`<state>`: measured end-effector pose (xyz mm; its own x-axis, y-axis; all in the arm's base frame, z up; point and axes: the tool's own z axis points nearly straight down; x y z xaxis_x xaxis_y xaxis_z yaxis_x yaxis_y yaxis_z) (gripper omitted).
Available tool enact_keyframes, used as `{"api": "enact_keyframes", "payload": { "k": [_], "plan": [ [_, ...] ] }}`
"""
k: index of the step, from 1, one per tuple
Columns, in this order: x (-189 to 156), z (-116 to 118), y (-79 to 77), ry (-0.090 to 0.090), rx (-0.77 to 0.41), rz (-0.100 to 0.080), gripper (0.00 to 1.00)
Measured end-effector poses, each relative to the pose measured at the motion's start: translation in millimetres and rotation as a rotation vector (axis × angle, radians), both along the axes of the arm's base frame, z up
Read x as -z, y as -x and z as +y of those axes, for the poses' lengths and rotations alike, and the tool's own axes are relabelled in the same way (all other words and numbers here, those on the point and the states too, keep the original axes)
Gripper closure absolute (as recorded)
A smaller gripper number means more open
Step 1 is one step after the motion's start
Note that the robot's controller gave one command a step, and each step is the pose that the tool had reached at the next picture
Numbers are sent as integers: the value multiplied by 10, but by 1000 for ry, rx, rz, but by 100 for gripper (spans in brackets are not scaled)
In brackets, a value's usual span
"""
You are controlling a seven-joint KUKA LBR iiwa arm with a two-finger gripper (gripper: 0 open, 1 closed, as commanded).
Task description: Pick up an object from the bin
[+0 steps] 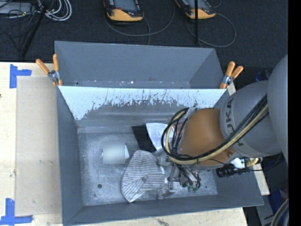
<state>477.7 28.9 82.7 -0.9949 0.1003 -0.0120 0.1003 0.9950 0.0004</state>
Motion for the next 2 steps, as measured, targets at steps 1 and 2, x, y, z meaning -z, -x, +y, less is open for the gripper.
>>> {"api": "enact_keyframes", "payload": {
  "k": [1,2],
  "plan": [
    [-384,-65,75,-2,25,11,0],
    [73,-70,-36,2,13,-9,0]
  ]
}}
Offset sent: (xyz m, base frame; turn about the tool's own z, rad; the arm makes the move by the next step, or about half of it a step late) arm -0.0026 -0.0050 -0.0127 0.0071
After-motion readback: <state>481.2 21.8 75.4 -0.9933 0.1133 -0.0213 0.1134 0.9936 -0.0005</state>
